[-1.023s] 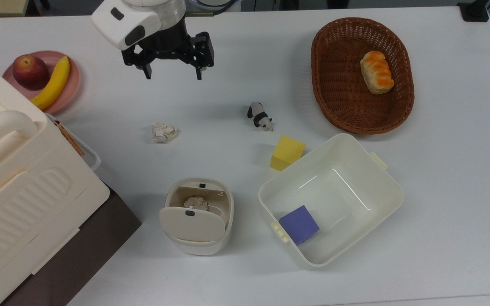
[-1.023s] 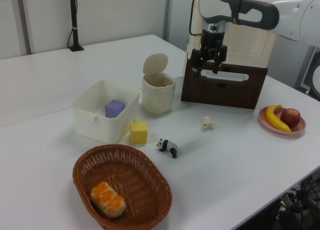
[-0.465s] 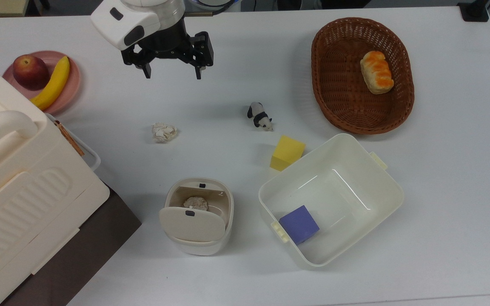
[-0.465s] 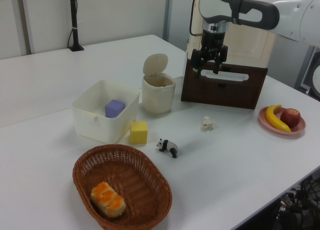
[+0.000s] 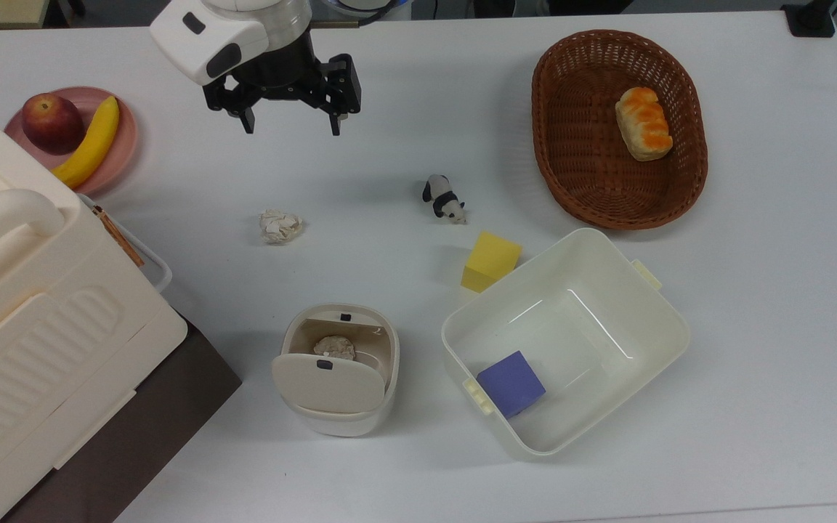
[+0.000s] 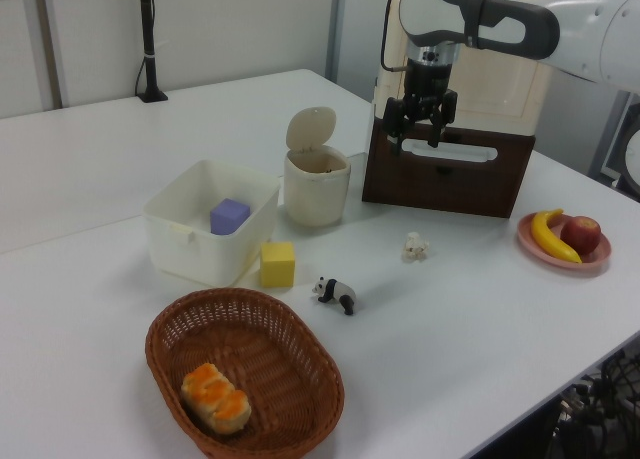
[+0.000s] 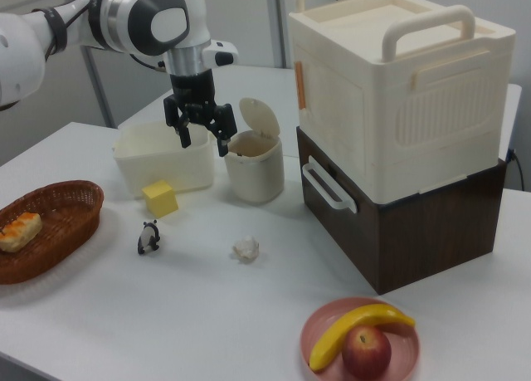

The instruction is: Grab it up and put it in the trash

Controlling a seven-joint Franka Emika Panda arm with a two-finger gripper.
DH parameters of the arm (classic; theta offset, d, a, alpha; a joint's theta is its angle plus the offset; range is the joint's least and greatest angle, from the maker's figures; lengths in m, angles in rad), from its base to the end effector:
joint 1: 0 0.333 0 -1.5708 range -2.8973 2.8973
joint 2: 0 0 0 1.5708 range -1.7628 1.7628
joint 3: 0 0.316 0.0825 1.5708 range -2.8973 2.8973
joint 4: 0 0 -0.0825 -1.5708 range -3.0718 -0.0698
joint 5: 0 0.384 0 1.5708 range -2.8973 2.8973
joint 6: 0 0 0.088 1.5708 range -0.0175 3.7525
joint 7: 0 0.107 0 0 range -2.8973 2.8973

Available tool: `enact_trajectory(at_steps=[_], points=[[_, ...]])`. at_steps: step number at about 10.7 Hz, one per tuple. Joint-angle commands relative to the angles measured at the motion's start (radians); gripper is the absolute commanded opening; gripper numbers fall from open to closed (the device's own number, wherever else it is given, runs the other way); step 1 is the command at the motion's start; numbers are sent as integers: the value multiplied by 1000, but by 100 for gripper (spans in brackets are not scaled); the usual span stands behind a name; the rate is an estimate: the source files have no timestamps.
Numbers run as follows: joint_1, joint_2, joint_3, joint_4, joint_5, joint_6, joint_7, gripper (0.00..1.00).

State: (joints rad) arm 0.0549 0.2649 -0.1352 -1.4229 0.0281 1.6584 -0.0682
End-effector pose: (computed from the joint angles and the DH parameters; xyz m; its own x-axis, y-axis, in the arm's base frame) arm 0.6366 -0.0379 0.5452 0.9996 -0.0108 -0.0275 -0.0107 -0.9999 0.0055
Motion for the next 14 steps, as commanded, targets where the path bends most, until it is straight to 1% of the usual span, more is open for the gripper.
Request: enact_trajectory(at_steps=[1,4,8,10,12,14], points=[[-1,-32,-7,-33,24,-8,-25,100],[2,-24,-6,-36,24,-5,-31,100],[8,-18,0,-71,18,26,-35,100],[6,-16,0,-131,7,102,-53,100],[5,-15,-1,-201,-39,168,-99,100],[0,2,-1,-249,-65,225,-120,100]])
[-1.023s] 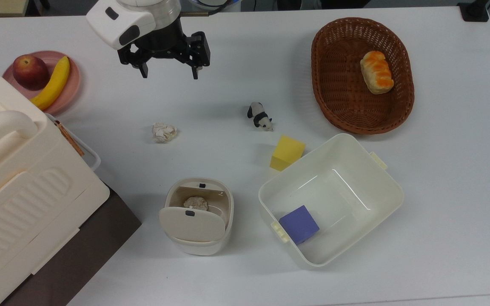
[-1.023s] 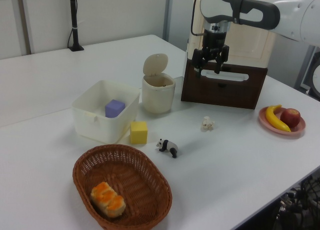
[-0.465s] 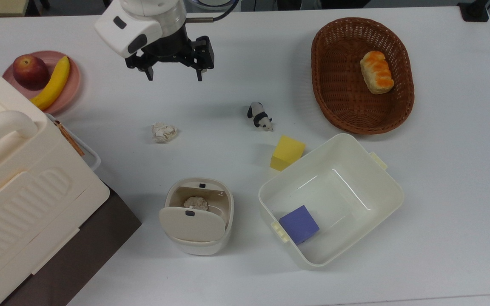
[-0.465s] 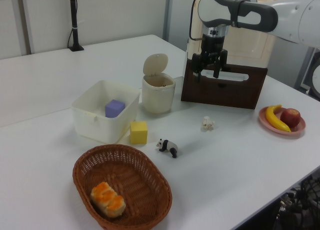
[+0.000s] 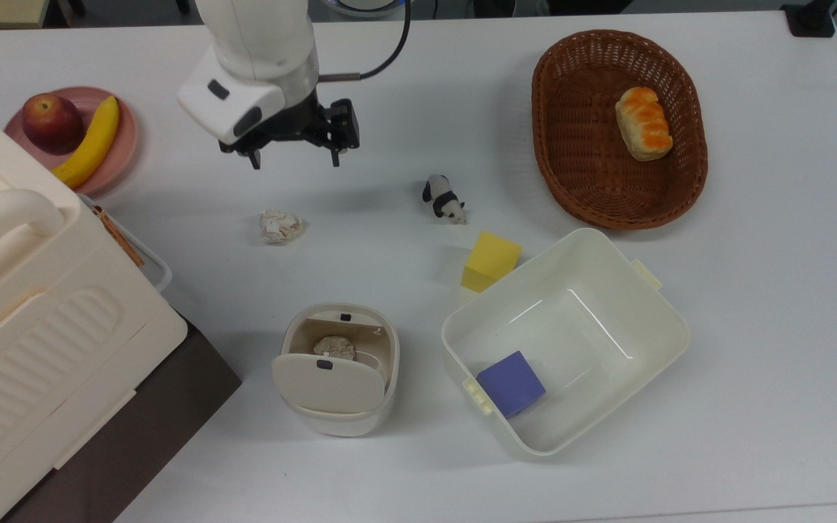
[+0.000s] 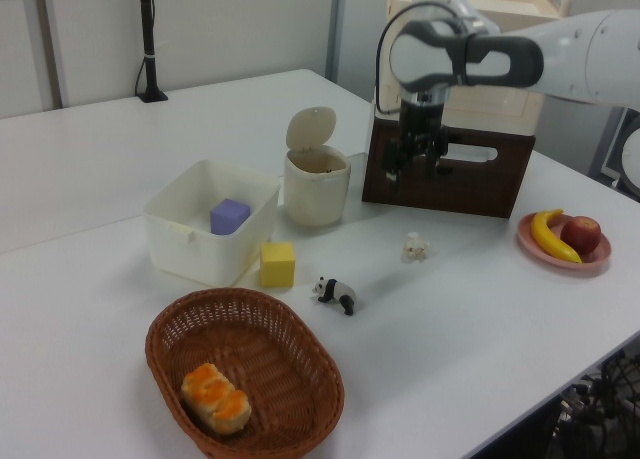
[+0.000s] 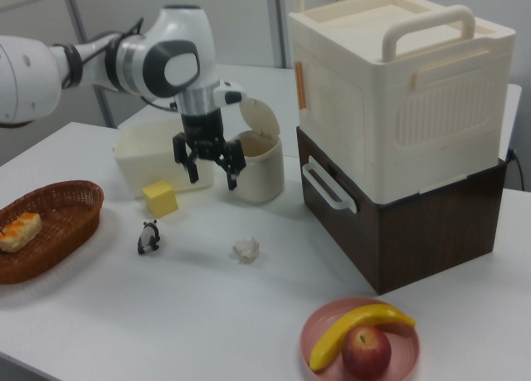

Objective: Grab it up and put it in the trash
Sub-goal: 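Move the open gripper down over the crumpled white paper ball, then close the gripper on the crumpled white paper ball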

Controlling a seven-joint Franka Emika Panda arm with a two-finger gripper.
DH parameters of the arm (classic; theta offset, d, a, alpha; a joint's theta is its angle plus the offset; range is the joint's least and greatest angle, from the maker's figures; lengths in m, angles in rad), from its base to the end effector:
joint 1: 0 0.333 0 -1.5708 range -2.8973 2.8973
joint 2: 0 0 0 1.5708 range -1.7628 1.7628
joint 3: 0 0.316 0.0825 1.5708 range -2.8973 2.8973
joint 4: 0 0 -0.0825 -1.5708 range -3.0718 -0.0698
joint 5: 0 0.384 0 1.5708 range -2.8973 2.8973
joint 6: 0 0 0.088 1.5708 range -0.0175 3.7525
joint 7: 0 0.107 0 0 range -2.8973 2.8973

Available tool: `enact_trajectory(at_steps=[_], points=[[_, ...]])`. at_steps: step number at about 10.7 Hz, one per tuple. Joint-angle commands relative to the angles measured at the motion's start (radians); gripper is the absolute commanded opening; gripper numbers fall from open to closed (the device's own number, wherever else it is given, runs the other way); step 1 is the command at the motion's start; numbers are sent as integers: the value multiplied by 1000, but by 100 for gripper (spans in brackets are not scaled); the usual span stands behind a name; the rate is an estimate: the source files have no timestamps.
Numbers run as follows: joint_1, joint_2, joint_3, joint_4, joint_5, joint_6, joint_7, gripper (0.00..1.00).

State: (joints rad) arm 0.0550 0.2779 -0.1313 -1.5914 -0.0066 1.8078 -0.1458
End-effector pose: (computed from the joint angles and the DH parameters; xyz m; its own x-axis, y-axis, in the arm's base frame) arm 0.6369 -0.0411 0.4693 0.9952 0.0739 -0.0647 0.0761 -0.9965 0.0332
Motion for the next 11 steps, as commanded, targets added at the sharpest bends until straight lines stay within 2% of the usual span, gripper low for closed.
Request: enact_trajectory(at_steps=[1,6,9,10,11], points=[[-1,12,-5,-85,-42,100,-43,100],[-12,142,-5,-102,-147,202,-41,100],[-1,185,-5,-122,-151,255,-41,94],[-3,190,-5,-122,-154,261,-43,83],[-3,188,-5,-122,-168,262,-64,57]])
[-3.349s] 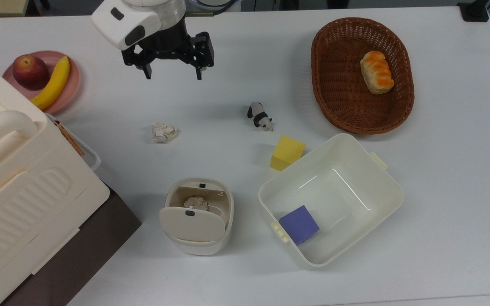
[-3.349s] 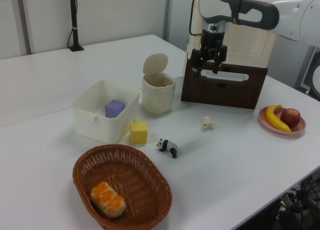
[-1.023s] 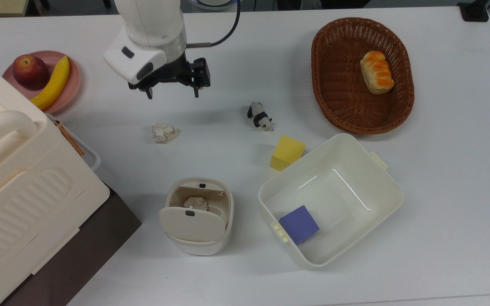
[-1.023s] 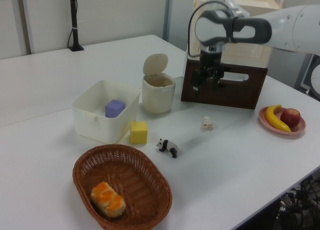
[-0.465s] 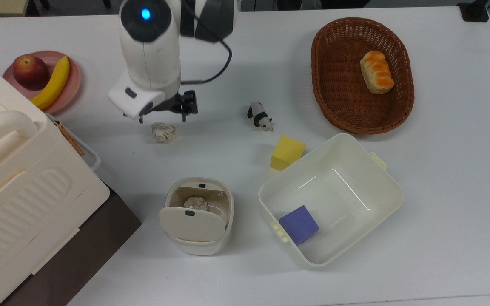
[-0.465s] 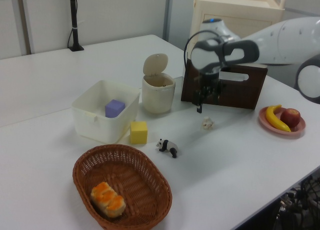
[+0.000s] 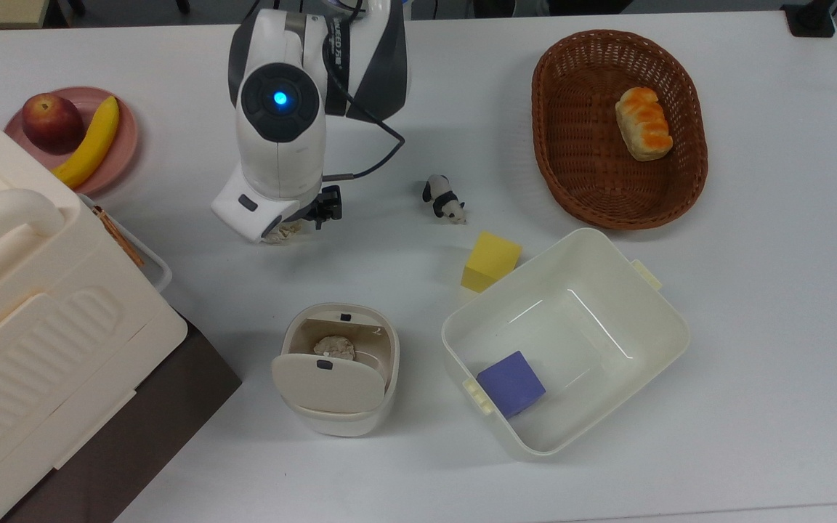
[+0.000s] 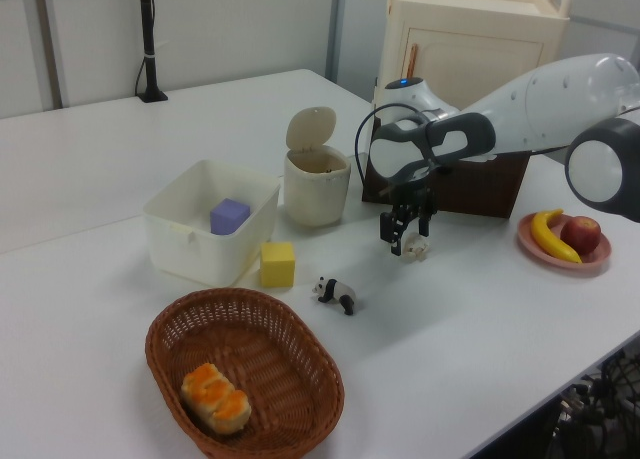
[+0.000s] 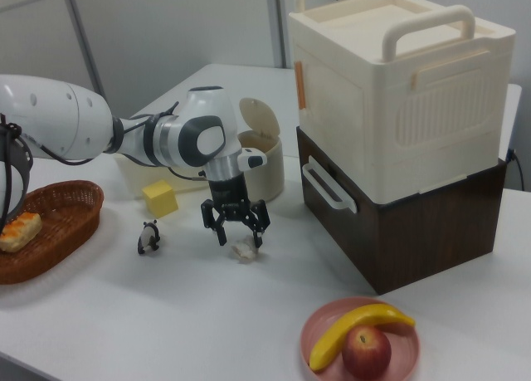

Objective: Grab it up and put it in the trash
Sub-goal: 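Close the gripper on the crumpled white paper ball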

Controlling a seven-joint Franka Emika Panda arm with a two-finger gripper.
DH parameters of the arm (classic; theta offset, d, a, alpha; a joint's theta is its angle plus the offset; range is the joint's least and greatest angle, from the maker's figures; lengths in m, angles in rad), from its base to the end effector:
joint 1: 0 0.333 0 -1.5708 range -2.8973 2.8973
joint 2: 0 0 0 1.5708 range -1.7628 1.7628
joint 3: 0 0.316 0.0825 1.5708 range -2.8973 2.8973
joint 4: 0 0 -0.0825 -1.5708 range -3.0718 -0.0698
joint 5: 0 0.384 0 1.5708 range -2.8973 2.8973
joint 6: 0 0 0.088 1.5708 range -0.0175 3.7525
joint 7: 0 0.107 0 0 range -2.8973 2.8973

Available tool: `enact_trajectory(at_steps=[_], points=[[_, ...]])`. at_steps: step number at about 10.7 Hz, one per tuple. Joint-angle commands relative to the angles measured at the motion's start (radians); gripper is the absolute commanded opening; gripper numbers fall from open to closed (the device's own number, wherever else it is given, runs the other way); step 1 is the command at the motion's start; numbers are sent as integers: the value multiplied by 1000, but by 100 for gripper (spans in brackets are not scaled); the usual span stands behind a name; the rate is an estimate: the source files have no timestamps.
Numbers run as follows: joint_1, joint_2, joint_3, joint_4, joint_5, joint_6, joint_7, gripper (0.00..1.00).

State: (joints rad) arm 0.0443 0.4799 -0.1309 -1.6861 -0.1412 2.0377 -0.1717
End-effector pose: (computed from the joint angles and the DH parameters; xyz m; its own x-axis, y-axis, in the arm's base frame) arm 0.6549 -0.0563 0.3141 0.9753 0.1526 -0.1599 0.1770 -0.9725 0.1511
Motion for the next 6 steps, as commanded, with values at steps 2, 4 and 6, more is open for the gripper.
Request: enact_trajectory(at_steps=[2,4,6], points=[[0,-20,-6,-24,-32,30,-104,16],[-1,-41,-6,-12,-18,23,-101,2],[-1,-55,-3,61,30,26,-88,2]])
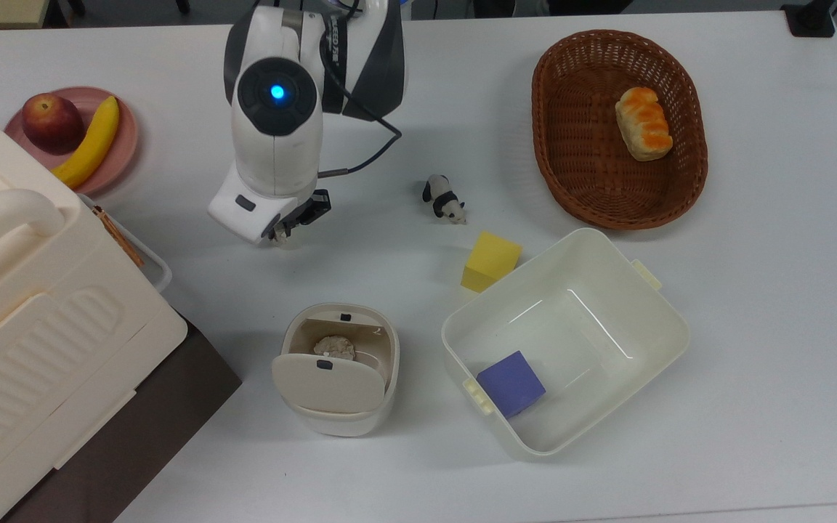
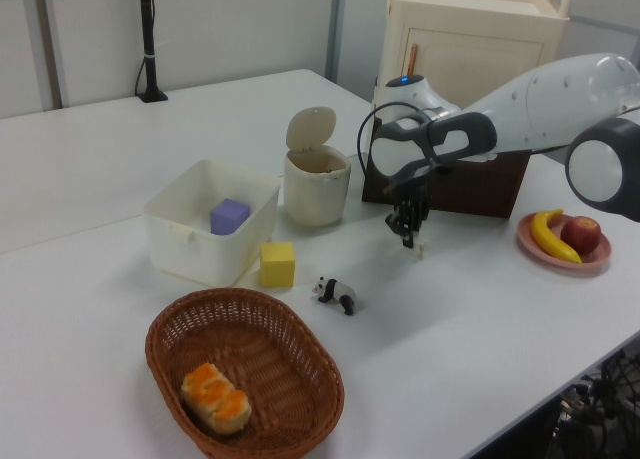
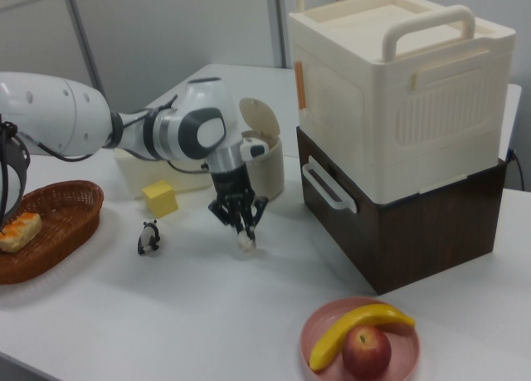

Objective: Grab it up and put it in the trash
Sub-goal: 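Close the gripper on the crumpled white paper ball, then carry the paper ball over the cream trash bin and release it inside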

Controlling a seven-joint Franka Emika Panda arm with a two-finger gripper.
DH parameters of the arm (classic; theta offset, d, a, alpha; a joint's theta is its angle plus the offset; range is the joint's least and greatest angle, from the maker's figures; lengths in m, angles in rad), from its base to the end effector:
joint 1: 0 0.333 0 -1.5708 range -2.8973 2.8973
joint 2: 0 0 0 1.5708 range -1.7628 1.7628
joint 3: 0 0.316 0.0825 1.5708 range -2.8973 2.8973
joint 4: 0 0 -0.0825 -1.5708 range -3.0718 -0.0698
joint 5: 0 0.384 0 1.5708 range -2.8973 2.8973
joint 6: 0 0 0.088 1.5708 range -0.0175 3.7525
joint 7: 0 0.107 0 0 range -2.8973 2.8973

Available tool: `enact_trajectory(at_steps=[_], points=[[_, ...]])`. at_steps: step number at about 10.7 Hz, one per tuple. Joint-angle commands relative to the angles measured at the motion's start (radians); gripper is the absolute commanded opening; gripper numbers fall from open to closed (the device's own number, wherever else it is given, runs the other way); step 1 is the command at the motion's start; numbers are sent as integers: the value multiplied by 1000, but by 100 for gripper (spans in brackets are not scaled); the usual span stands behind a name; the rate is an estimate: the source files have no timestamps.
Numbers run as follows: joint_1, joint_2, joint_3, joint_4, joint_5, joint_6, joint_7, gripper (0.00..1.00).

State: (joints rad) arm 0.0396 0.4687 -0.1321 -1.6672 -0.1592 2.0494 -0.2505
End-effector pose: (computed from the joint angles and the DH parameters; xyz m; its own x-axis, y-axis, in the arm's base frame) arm 0.6609 -0.0607 0.3309 0.9627 0.2332 -0.1369 0.2542 -0.9532 0.1639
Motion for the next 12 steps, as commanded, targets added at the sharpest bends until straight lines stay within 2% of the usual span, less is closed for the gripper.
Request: enact_trajectory(at_steps=[1,3,4,7,9,10,11,12], points=[[8,-42,-3,84,117,21,-6,3],[11,-42,0,141,185,88,5,7],[13,-41,3,158,204,157,66,7],[54,-29,3,159,199,380,259,8],[69,-15,5,173,201,422,324,18],[88,-6,3,182,199,440,362,27],[89,2,3,190,196,449,381,59],[89,10,3,191,190,451,376,100]])
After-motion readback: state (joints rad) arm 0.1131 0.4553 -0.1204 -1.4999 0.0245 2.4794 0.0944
